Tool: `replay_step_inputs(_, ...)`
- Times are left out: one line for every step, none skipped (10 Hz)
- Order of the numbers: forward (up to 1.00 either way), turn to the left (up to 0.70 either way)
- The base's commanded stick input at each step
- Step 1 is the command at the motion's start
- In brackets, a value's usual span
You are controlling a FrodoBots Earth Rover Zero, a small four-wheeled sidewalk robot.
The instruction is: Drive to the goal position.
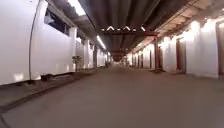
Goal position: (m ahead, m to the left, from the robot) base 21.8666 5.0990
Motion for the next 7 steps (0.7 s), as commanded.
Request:
replay_step_inputs(0.85, 0.00)
replay_step_inputs(0.85, 0.00)
replay_step_inputs(0.85, 0.00)
replay_step_inputs(0.85, -0.08)
replay_step_inputs(0.85, -0.27)
replay_step_inputs(0.85, -0.34)
replay_step_inputs(0.85, -0.34)
